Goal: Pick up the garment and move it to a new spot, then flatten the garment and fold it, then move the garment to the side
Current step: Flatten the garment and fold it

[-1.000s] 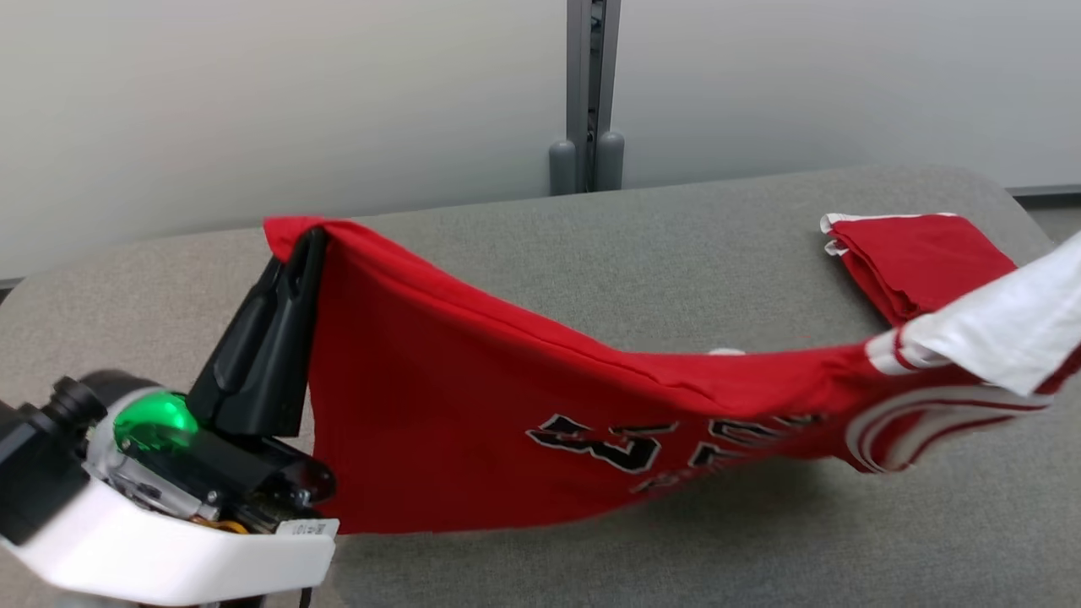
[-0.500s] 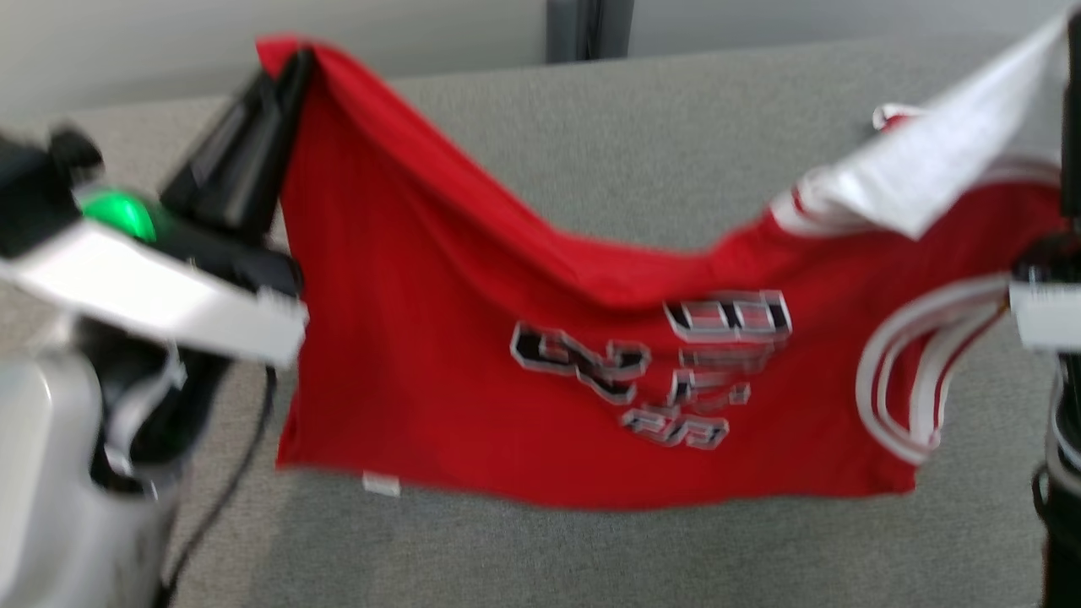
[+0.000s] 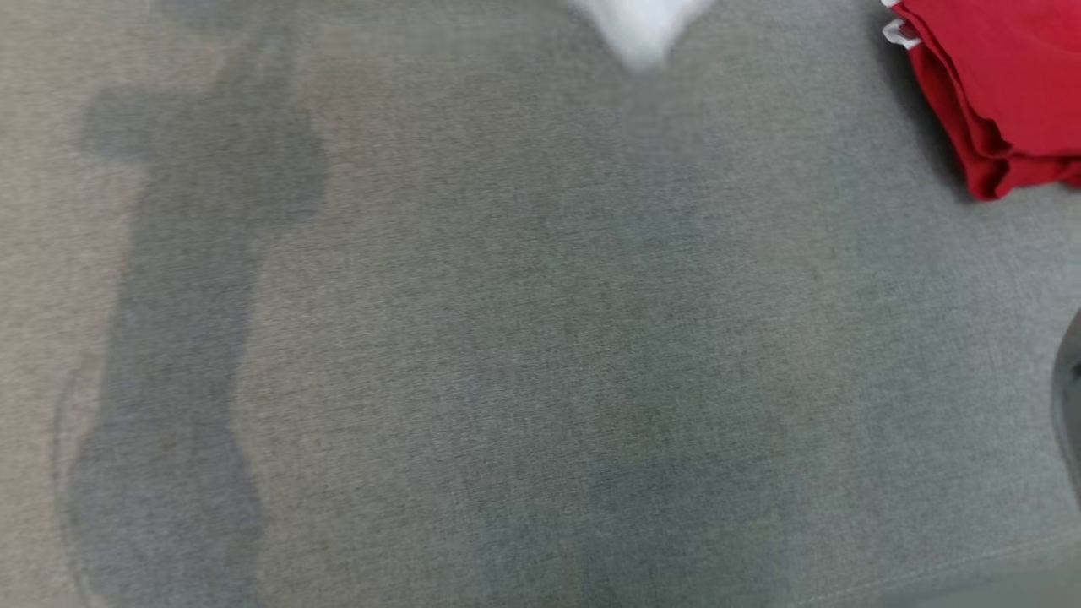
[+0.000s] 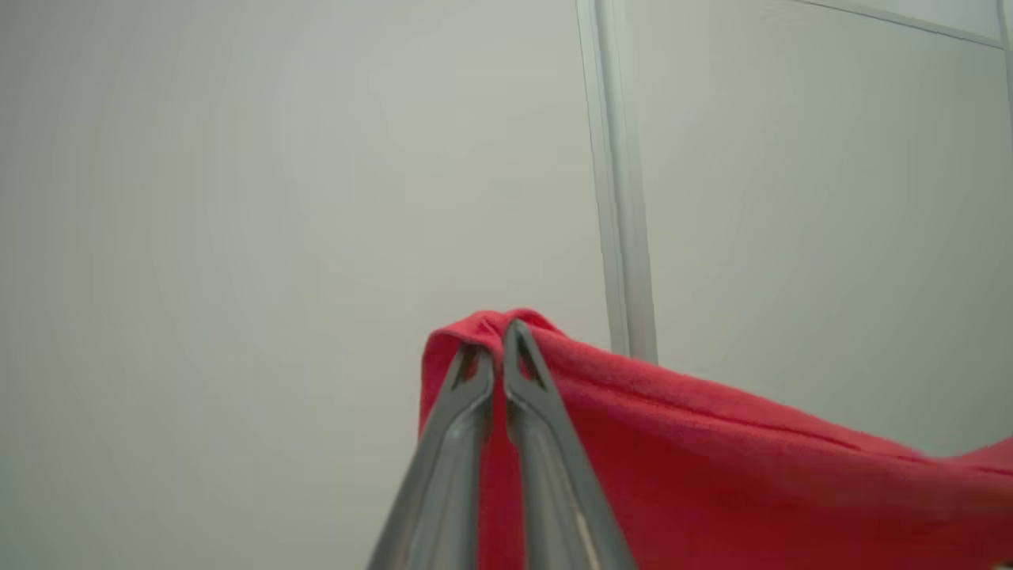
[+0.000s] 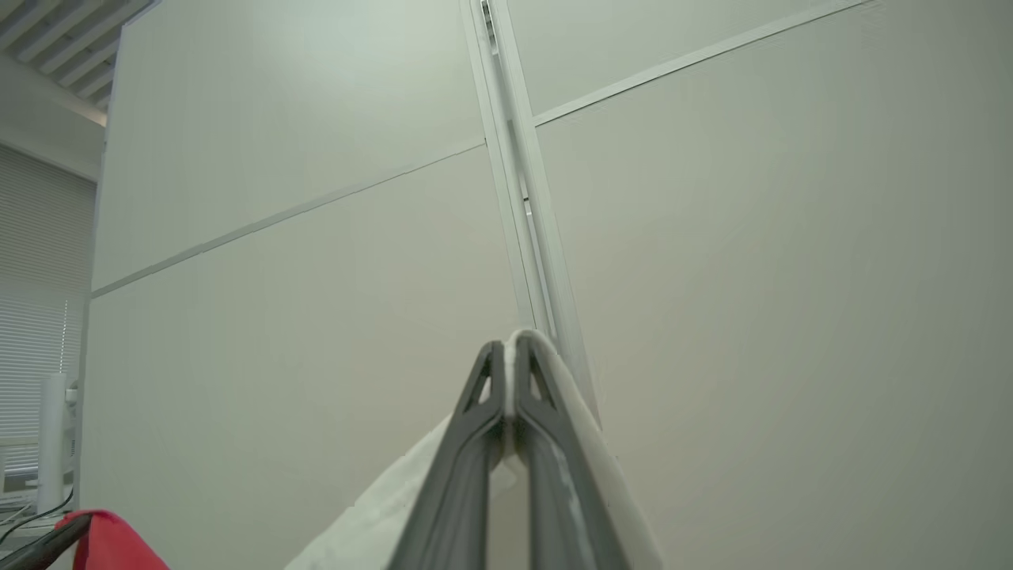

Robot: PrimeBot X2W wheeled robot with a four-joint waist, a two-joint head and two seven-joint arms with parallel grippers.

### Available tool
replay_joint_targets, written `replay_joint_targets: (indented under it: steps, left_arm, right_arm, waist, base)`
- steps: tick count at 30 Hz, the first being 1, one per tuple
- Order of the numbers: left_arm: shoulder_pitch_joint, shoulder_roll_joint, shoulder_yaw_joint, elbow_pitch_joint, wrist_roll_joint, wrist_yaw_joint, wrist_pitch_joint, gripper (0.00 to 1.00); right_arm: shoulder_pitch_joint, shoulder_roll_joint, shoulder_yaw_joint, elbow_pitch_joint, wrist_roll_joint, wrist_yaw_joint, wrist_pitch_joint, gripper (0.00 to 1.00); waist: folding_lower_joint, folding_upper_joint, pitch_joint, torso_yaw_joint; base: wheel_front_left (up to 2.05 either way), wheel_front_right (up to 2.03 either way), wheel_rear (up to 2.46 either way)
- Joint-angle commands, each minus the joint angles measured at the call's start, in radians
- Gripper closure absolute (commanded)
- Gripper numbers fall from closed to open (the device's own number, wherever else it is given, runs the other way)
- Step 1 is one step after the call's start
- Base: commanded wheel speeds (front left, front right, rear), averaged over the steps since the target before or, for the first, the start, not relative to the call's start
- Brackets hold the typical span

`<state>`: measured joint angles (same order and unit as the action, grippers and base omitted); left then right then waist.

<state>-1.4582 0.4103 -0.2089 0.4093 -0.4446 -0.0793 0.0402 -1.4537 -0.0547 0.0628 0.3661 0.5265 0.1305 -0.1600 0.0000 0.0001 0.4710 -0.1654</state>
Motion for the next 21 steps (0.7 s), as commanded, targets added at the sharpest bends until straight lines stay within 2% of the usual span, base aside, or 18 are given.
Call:
replay_joint_targets:
  steps: [1,6,10,13,21]
  left_arm:
    - [0.003,0.004,-0.003,0.024,0.008,-0.004,-0.009,1.0]
    - [-0.096,0.03,-0.036,0.175,0.02,-0.035,-0.078,1.0]
    - [-0.067,0.057,-0.038,0.275,0.0,-0.044,-0.129,1.0]
    - [-0.054,0.071,-0.026,0.335,-0.016,-0.045,-0.163,1.0]
    - [0.001,0.068,-0.032,0.407,-0.075,-0.051,-0.24,1.0]
  right_arm:
    - [0.0,0.004,0.006,0.021,0.011,0.0,-0.012,1.0]
    - [-0.089,0.003,0.101,0.153,0.117,0.0,-0.077,1.0]
    - [-0.025,0.003,0.204,0.188,0.163,0.0,-0.099,1.0]
    - [0.021,0.001,0.253,0.183,0.185,0.0,-0.106,1.0]
    - [0.148,0.001,0.287,0.076,0.176,0.0,-0.107,1.0]
  waist:
    - [0.0,-0.0001,0.027,-0.026]
    - [0.0,-0.0001,0.108,-0.052]
    - [0.0,-0.0001,0.175,-0.062]
    - [0.0,-0.0001,0.206,-0.067]
    - [0.0,-0.0001,0.227,-0.062]
  base:
    - [0.0,0.0,0.0]
    - [0.0,0.0,0.0]
    - [0.0,0.0,0.0]
    - [0.0,0.0,0.0]
    - [0.0,0.0,0.0]
